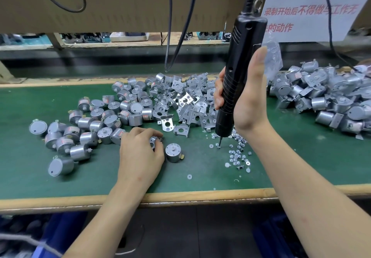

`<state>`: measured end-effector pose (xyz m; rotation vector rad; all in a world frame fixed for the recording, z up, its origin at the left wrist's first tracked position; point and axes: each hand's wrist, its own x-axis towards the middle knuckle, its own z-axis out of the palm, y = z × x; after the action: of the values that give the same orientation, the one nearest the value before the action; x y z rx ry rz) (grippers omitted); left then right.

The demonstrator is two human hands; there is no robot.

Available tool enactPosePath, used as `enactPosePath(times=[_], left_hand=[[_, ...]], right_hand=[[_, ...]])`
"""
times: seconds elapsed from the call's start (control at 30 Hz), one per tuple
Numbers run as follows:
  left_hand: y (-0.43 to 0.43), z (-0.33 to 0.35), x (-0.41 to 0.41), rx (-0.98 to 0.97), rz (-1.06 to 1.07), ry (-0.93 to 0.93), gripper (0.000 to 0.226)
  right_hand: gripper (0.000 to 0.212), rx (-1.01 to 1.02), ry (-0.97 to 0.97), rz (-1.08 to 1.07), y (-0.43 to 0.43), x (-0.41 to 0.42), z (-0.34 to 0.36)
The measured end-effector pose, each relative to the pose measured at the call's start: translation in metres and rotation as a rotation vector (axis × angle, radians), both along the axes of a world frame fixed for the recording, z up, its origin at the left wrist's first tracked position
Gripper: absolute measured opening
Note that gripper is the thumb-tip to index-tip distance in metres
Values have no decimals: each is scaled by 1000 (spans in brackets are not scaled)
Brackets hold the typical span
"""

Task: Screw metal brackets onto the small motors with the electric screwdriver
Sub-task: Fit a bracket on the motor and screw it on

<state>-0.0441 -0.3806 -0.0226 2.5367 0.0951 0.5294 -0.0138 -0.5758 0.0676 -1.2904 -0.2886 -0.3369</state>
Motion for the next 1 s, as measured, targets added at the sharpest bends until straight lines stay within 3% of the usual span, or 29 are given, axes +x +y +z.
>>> enactPosePath(times=[1.0], left_hand=[[-1, -2, 0, 17, 9, -25, 14]], right_hand=[[76, 0, -1, 9, 3, 0, 0]])
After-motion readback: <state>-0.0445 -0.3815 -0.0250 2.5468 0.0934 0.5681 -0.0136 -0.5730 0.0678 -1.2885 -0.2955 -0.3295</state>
